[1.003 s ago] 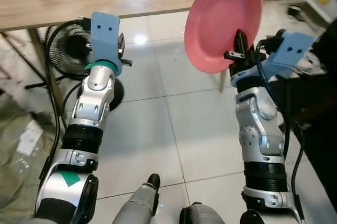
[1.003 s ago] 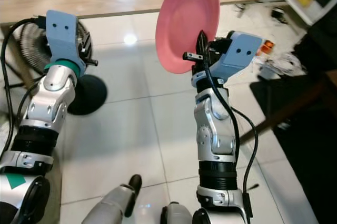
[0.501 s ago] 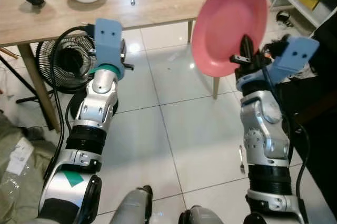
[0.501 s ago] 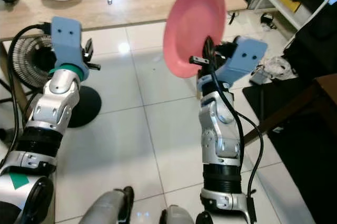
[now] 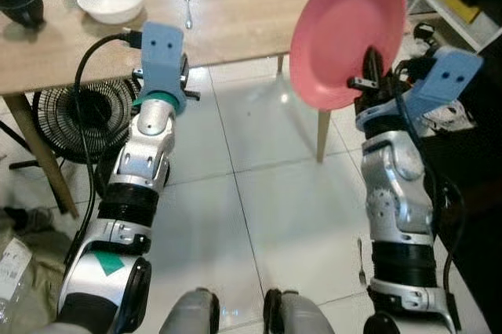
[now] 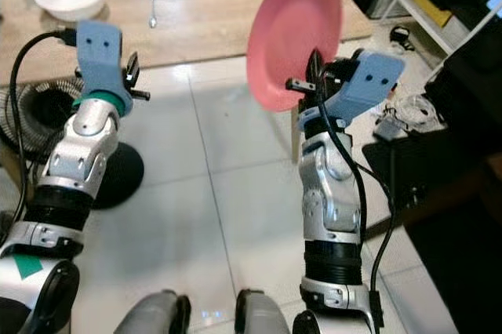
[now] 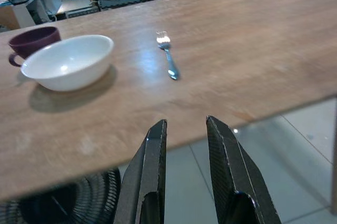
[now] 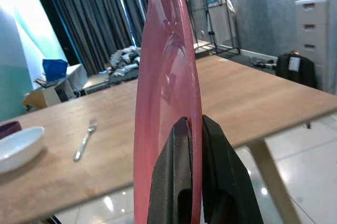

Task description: Setting the table

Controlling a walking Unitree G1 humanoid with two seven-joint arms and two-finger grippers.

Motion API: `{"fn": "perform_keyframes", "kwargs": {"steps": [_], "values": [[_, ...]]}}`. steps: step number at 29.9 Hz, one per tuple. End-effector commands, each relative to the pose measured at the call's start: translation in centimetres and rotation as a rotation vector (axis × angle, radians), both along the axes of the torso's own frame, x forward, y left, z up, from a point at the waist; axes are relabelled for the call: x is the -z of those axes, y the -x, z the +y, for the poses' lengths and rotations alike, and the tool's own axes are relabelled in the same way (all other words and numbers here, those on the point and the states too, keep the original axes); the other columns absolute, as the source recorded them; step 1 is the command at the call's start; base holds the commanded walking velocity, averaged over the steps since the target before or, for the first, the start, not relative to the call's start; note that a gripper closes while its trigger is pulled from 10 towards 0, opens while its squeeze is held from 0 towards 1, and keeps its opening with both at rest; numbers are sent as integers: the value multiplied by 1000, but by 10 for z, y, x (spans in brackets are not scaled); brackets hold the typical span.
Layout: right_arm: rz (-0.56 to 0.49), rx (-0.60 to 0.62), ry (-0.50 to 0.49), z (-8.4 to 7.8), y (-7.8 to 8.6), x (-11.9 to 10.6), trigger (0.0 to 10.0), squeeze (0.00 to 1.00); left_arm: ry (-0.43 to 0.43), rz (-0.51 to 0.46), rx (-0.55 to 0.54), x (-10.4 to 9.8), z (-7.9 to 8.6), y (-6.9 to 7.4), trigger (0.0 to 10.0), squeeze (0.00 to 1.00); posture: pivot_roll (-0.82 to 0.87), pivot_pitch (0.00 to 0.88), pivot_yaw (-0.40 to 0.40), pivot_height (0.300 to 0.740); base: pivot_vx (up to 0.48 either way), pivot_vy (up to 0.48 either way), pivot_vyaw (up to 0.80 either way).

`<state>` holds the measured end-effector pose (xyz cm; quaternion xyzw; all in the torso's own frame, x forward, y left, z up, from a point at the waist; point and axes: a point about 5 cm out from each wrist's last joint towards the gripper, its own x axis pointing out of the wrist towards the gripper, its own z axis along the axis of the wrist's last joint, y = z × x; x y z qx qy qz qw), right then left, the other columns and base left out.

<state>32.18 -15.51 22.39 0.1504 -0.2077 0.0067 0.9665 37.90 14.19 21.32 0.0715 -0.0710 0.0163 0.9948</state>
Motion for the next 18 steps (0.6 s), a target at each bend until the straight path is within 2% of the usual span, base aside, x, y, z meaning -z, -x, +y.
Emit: {"fn": "perform_keyframes", "kwargs": {"steps": [1,11,15,17,18], "values": [[-7,-13,-11,4,1,-1,10000,0,-5,15,-18,5,5,1,10000,0,135,87,46,740,465,0,0],[1,3,-12,1,0,1,10000,0,-26,-6,-15,2,5,1,10000,0,141,91,47,740,461,0,0],[1,3,-41,0,0,1,10000,0,-68,-41,-19,-3,5,2,10000,0,143,91,48,740,461,0,0],[3,2,-103,-4,0,2,10000,0,-150,-119,-23,-11,4,6,10000,0,152,92,54,740,461,0,0],[3,2,-103,-4,0,2,10000,0,-150,-119,-23,-11,4,6,10000,0,152,92,54,740,461,0,0]]}}
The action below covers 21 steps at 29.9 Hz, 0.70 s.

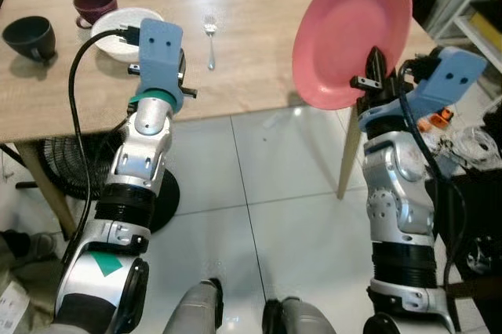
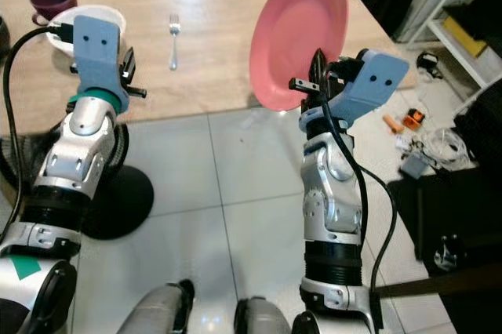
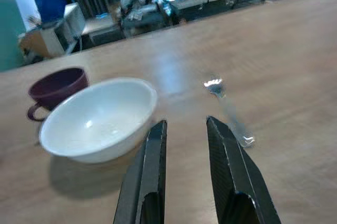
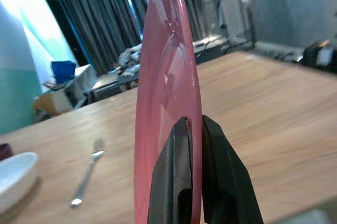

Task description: Setting the table

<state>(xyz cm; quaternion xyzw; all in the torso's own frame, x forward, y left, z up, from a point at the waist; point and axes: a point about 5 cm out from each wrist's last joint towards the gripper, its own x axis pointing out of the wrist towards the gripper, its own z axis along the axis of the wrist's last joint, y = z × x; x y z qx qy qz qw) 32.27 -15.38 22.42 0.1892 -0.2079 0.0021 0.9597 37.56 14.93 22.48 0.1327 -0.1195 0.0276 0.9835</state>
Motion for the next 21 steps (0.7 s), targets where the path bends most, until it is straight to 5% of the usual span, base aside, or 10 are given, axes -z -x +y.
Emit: {"fn": "perform_keyframes", "kwargs": {"steps": [1,4,8,10,19,21], "values": [[9,12,-26,-6,0,3,10000,0,-60,-70,14,-3,-3,6,10000,0,153,92,54,740,461,0,0],[15,16,1,-8,-1,4,10000,0,-65,-104,53,-7,-4,11,10000,0,155,93,54,740,461,0,0],[41,4,90,-11,-5,10,10000,0,-40,-142,331,-19,-8,42,10000,0,180,107,35,740,461,0,0],[41,4,90,-11,-5,10,10000,0,-40,-142,331,-19,-8,42,10000,0,180,107,35,740,461,0,0],[98,-81,193,-11,-18,19,10000,0,-54,-82,590,-25,-14,89,10000,0,216,125,8,740,461,0,0],[131,-143,138,-9,-20,22,10000,0,-49,-72,610,-22,-18,92,10000,0,217,124,6,740,458,0,0]]}}
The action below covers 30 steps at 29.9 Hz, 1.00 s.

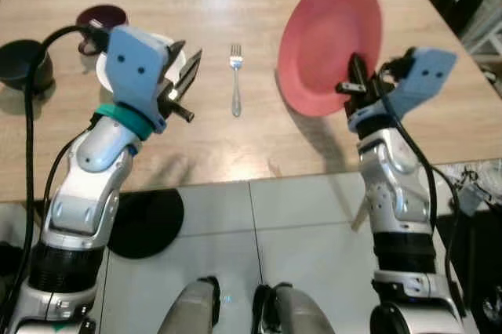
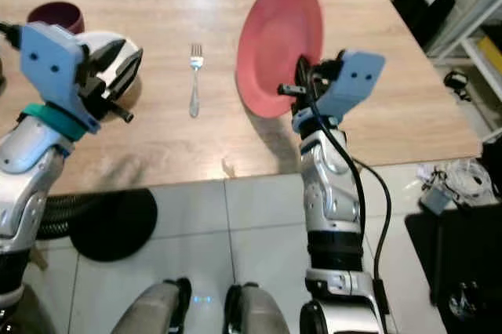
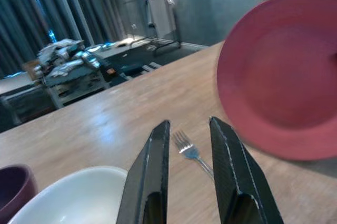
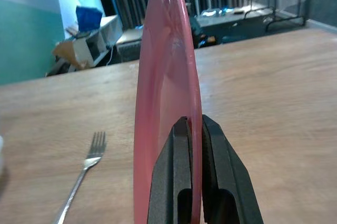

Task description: Setting the table

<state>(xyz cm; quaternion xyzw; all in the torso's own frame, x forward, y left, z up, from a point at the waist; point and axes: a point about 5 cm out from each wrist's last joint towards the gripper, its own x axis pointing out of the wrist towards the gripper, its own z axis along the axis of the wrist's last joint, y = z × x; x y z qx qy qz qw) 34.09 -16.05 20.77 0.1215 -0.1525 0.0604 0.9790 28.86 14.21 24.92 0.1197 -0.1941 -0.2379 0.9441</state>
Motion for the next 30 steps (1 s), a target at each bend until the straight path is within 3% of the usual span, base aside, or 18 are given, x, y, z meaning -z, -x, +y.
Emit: {"fn": "perform_keyframes", "kwargs": {"steps": [1,2,3,5,6,7,12,15,19,22,26,27,30], "values": [[69,-62,-93,-1,-4,7,10000,0,-6,18,71,5,-14,6,10000,0,214,123,4,740,458,0,0],[69,-62,-93,-1,-4,7,10000,0,-6,18,71,5,-14,6,10000,0,214,123,4,740,458,0,0],[90,-81,-172,-1,-6,7,10000,0,-12,13,74,8,-17,5,10000,0,214,123,4,740,458,0,0],[90,-81,-172,-1,-6,7,10000,0,-12,13,74,8,-17,5,10000,0,214,123,4,740,458,0,0],[98,-83,-238,-2,-7,5,10000,0,-22,5,78,9,-20,4,10000,0,211,121,3,740,458,0,0],[124,-46,-323,-9,-12,6,10000,0,-68,-11,95,10,-23,5,10000,0,204,115,3,740,0,0,0],[203,1,-462,-24,-20,14,10000,0,-162,-36,143,8,-26,10,10000,0,206,103,4,740,0,0,0],[225,8,-477,-28,-21,17,10000,0,-176,-37,157,8,-26,12,10000,0,205,100,5,740,0,0,0],[343,-17,-555,-42,-22,32,10000,0,-185,-27,176,9,-27,15,10000,0,203,97,-1,740,0,0,0],[354,-20,-559,-42,-22,33,10000,0,-185,-28,178,9,-27,15,10000,0,203,97,-1,740,0,0,0],[379,-44,-649,-38,-23,38,10000,0,-191,-39,188,9,-29,16,10000,0,208,98,-4,740,0,0,0],[391,-61,-712,-34,-24,41,10000,0,-200,-44,195,9,-30,17,10000,0,212,99,-4,740,0,0,0],[403,-53,-725,-32,-26,43,10000,0,-201,-44,197,9,-30,17,10000,0,212,99,-4,740,0,0,0]]}}
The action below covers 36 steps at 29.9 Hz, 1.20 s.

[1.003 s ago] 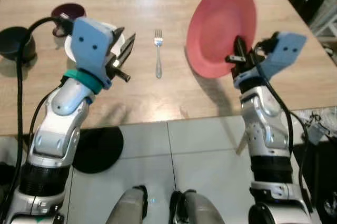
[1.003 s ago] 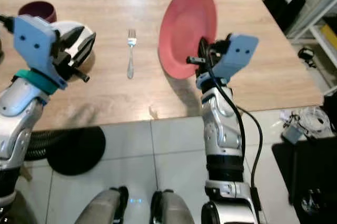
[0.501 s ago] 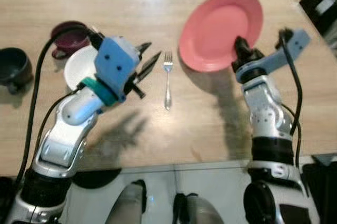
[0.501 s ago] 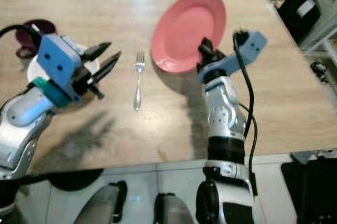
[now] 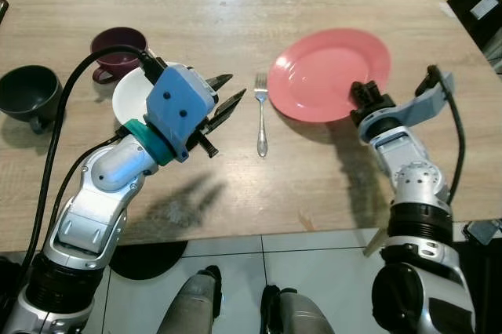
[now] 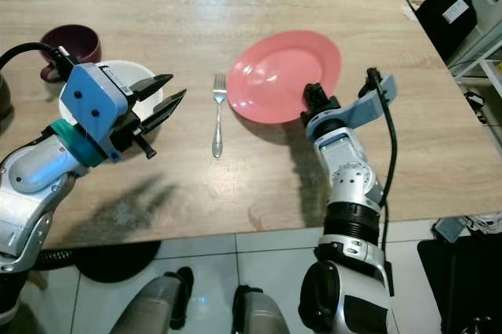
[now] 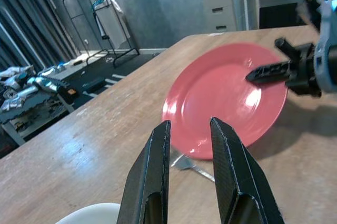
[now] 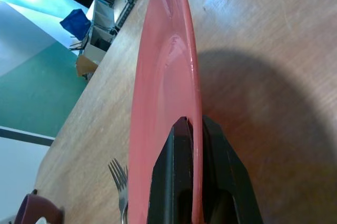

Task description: Setting the table

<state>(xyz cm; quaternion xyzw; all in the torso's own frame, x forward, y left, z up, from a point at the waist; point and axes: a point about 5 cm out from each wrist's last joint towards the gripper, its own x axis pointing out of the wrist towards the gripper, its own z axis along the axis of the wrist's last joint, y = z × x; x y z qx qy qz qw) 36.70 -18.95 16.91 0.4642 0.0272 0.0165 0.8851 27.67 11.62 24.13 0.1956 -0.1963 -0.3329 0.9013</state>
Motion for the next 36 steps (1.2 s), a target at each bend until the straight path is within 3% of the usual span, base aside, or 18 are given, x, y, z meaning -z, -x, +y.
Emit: {"fn": "perform_keyframes", "kwargs": {"steps": [1,7,8,20,22,23,24,26,28,30,32,33,34,36], "values": [[25,18,-16,-3,0,4,10000,0,-11,-9,26,1,-4,5,10000,0,212,99,-4,740,0,0,0],[91,23,-8,4,-1,18,10000,0,-3,-2,30,1,-7,5,10000,0,210,109,-8,740,0,0,0],[84,38,-17,2,-1,18,10000,1000,0,0,31,2,-8,5,10000,0,210,109,-8,740,0,0,0],[-20,138,-88,-13,2,8,10000,1000,5,5,34,3,-9,6,10000,0,209,120,-4,740,0,0,0],[-126,249,-26,-28,7,-8,10000,1000,7,8,36,3,-10,6,10000,0,205,123,-3,740,0,0,0],[-166,284,46,-33,9,-16,10000,0,8,10,36,3,-10,6,10000,0,204,125,-2,740,0,0,0],[-209,312,136,-35,12,-25,10000,0,9,12,36,4,-10,6,10000,0,204,125,-2,740,0,0,0],[-209,312,136,-35,12,-25,10000,0,9,12,36,4,-10,6,10000,0,204,125,-2,740,0,0,0],[-261,346,303,-37,17,-40,10000,0,10,14,36,4,-11,5,10000,0,200,126,1,740,0,0,0],[-261,346,303,-37,17,-40,10000,0,10,14,36,4,-11,5,10000,0,200,126,1,740,0,0,0],[-337,469,693,-43,28,-68,10000,0,13,18,33,5,-11,4,10000,0,188,127,7,740,0,0,0],[-383,517,825,-43,35,-81,10000,0,18,21,30,5,-12,3,10000,0,188,127,7,740,0,0,0],[-383,517,825,-43,35,-81,10000,0,18,21,30,5,-12,3,10000,0,188,127,7,740,0,0,0],[-412,560,922,-42,43,-90,10000,0,29,28,21,7,-13,0,10000,0,188,127,7,740,0,0,0]]}}
